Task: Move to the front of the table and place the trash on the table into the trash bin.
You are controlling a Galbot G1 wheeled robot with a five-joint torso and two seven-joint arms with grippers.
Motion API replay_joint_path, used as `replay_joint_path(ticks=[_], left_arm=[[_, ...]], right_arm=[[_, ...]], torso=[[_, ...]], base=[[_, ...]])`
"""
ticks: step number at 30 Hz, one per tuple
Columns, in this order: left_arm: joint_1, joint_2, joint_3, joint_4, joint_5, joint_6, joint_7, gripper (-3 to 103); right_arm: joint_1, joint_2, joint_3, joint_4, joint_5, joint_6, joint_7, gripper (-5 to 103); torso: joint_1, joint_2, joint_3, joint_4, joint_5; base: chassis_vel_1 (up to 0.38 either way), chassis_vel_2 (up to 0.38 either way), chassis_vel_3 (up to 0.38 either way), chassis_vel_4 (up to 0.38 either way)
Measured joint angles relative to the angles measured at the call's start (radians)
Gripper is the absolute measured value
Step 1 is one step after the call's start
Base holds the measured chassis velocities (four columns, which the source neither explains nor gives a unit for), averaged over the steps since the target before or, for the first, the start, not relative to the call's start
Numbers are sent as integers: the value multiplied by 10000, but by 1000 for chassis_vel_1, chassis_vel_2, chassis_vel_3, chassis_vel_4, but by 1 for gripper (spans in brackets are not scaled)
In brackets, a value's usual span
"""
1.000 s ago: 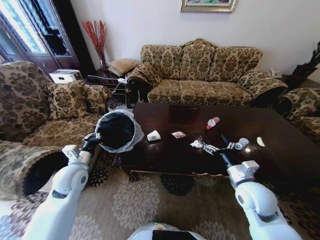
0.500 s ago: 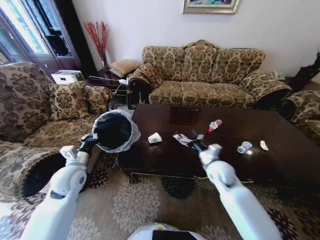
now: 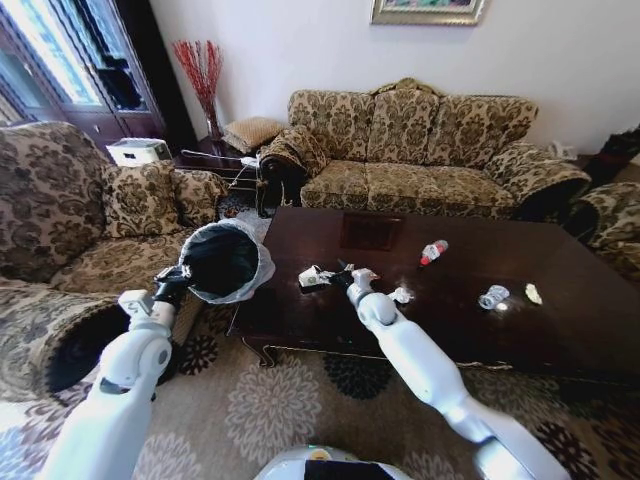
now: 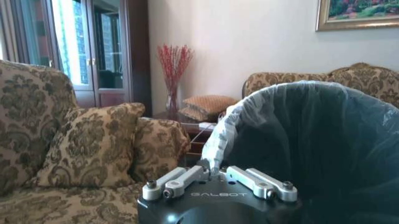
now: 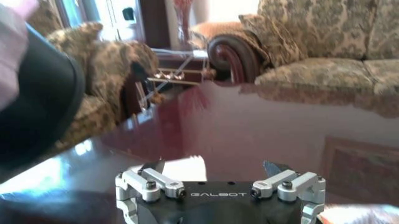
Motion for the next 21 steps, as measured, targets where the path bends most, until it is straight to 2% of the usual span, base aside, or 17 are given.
replay_joint_path(ticks=[6,9,13,14,15,17,18,21], left_arm=[[-260,168,-18,156,-7,46,-26,0],[-293,243,-20,145,-33,97,-15,0],[-292,228,-20,97,-46,122,-6,0],[-279,215,-18,73,-50,124,1,0],[-258,202,-15,56,-51,127,9,0],[-237,189,-10,39,-51,130,22,0],[-223,181,-5,27,-52,133,31,0],[-215,180,3,9,-51,134,51,0]], right_arm=[[7,90,44,-415,-99,39,-476,103],[113,124,-14,-731,-123,164,-819,96],[179,180,-93,-892,-143,198,-932,93],[213,239,-130,-991,-161,232,-988,83],[234,291,-143,-1062,-184,250,-1053,77],[250,342,-150,-1115,-201,252,-1079,77],[262,417,-163,-1182,-230,267,-1087,66],[269,478,-182,-1255,-299,297,-1097,61]], torso=[[-1,0,-1,0,1],[-2,0,-1,2,1],[-2,0,-2,1,1],[-2,0,-2,0,3],[-1,0,-1,0,3],[-2,0,-1,1,2],[-2,0,-2,3,1],[-2,0,-2,4,1]], base=[[0,0,0,0],[0,0,0,0],[0,0,0,0],[0,0,0,0],[0,0,0,0],[0,0,0,0],[0,0,0,0],[0,0,0,0]])
